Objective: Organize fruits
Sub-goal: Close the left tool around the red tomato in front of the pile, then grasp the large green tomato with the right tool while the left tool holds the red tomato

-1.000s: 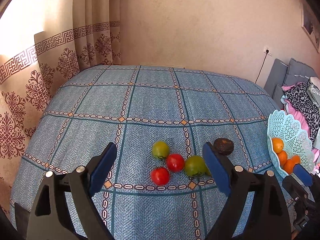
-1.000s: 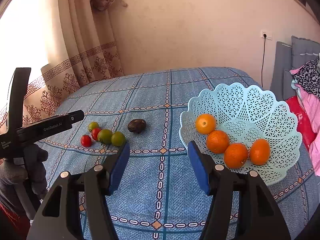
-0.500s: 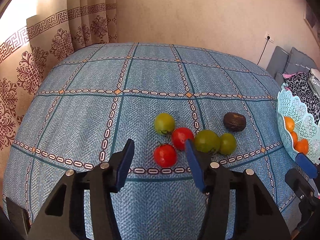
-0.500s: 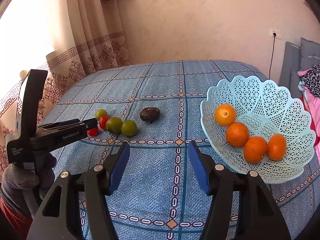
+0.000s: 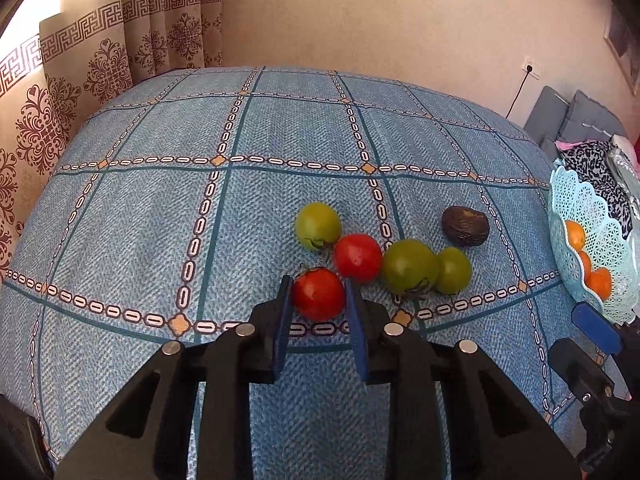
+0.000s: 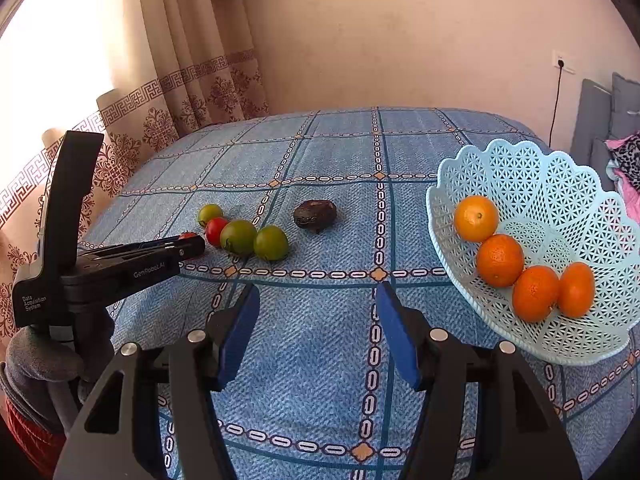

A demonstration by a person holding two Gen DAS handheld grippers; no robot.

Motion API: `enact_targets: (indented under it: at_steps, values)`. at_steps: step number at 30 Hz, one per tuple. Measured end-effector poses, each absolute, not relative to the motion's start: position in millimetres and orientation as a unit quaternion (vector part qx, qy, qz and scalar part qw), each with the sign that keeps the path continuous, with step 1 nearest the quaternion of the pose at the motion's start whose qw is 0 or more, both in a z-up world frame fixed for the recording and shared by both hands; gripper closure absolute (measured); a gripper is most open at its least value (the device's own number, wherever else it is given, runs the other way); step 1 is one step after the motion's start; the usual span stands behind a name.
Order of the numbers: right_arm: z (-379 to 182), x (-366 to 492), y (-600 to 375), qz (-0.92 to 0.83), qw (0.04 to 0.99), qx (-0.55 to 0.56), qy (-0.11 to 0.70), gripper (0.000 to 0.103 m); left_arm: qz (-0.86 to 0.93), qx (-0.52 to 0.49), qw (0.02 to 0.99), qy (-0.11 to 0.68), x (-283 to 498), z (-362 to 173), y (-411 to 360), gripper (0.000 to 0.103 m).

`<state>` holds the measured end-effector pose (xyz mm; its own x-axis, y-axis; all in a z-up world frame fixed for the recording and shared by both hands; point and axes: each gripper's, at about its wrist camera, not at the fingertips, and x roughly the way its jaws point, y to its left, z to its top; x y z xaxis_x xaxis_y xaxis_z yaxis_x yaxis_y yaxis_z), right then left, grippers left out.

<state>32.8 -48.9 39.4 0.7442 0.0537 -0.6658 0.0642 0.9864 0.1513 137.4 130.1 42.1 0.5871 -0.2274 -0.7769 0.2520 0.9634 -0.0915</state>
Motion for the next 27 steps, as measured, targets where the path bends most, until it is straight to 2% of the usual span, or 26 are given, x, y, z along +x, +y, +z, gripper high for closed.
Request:
enact_targets:
  at_steps: [22,27]
  values:
    - [16.0,101.9,-23.9,0.058,0.911,0.043,0.406,0.043,-0.105,0.002,0.916,0.386,128.6,75.2,143.8,0.076]
    - [12.8,113.6,-20.0,0.061,0.91,0.034,0.409,0.048,-0.104,-0.003,0.916,0.388,127.4,74.2,144.8,0.076]
